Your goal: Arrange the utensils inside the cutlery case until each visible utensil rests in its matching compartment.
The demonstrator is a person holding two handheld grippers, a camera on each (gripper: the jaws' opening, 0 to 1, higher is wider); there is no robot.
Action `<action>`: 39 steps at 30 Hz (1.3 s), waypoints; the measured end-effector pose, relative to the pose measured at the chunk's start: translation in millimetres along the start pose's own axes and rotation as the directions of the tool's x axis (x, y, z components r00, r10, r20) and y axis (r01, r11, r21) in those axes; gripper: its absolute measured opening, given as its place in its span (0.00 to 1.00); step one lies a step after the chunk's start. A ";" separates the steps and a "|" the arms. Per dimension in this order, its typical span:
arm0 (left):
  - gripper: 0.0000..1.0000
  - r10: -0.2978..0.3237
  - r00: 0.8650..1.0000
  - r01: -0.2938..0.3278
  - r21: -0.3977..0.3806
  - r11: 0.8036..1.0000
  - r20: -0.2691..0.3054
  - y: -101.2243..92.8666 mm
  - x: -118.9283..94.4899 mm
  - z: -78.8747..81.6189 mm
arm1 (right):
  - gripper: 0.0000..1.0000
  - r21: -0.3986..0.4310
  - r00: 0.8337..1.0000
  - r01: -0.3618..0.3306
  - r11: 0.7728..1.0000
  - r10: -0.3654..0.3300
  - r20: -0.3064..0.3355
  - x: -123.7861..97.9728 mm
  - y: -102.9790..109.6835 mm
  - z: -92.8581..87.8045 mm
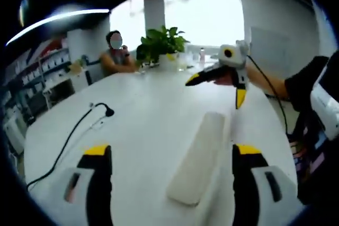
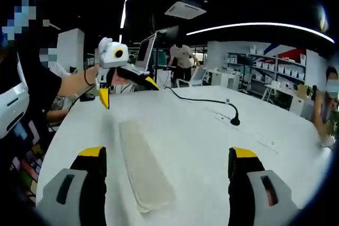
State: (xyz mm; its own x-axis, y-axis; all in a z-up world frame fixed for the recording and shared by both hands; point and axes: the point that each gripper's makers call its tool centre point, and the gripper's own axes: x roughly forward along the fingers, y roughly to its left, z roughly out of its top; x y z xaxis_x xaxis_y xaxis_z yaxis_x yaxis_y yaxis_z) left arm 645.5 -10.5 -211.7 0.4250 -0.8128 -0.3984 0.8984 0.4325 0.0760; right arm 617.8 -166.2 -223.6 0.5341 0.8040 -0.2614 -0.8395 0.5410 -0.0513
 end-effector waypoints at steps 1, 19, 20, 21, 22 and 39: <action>1.00 0.019 1.000 -0.019 0.002 1.000 0.021 1.5 -3.4 3.0 | 0.99 0.004 0.999 0.026 1.000 -0.026 0.022 -2.6 -1.2 4.2; 1.00 0.449 0.869 -0.432 -0.124 0.893 0.207 33.1 -84.1 3.5 | 0.99 0.021 0.881 0.424 0.906 -0.417 0.222 -63.0 -5.4 44.0; 1.00 0.464 0.859 -0.444 -0.135 0.886 0.216 33.2 -90.1 2.7 | 0.99 0.022 0.871 0.443 0.896 -0.436 0.226 -68.2 -4.9 44.7; 1.00 0.478 0.848 -0.455 -0.148 0.878 0.226 33.1 -96.1 2.4 | 0.99 0.032 0.852 0.469 0.882 -0.462 0.248 -74.9 -5.6 47.8; 1.00 0.490 0.840 -0.464 -0.159 0.871 0.233 32.5 -102.1 1.4 | 0.99 0.042 0.835 0.492 0.869 -0.485 0.261 -81.2 -4.9 48.9; 1.00 0.651 0.701 -0.578 -0.304 0.757 0.290 13.1 -184.6 -28.3 | 0.99 0.166 0.601 0.731 0.662 -0.740 0.302 -191.6 14.4 18.5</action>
State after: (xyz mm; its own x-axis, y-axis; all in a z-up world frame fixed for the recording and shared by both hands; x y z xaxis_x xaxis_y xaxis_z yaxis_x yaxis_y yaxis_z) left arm 575.7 156.2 -163.0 0.9152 -0.4014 0.0356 0.4013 0.9159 0.0104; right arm 505.2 -307.9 -156.4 0.9725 0.1575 0.1717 -0.1483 0.9868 -0.0655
